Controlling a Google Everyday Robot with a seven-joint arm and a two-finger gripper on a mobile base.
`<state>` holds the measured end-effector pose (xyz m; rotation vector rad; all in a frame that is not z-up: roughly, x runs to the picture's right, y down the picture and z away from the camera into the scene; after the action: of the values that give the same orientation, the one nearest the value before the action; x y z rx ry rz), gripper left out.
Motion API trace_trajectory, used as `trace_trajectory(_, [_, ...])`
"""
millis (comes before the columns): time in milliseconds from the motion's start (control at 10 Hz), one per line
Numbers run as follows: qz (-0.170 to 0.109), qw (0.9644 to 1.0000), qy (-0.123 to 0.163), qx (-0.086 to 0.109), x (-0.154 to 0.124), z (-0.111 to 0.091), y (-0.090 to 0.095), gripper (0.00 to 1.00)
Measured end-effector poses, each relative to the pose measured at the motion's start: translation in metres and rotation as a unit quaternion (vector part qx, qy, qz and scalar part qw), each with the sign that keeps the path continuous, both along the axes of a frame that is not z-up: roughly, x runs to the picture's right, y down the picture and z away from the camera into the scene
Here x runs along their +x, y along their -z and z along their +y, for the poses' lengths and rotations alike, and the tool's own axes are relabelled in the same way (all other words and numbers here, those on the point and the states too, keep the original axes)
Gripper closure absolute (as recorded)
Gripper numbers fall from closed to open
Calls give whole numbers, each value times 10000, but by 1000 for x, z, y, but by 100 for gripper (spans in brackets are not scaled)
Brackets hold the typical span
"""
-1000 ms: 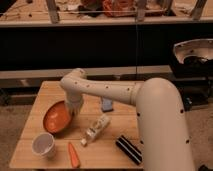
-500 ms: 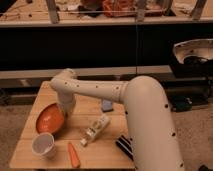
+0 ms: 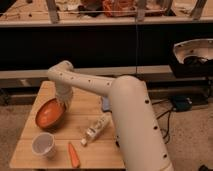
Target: Drag the ceramic bowl in a circle
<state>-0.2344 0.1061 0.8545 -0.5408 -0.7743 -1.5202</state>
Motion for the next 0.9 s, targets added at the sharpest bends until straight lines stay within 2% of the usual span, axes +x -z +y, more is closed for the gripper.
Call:
trace_trajectory(300, [68,10000,-19,-4,-5,-16,-16,100])
trace_trajectory(900, [84,10000,-37,16,-19,-32,-29,100])
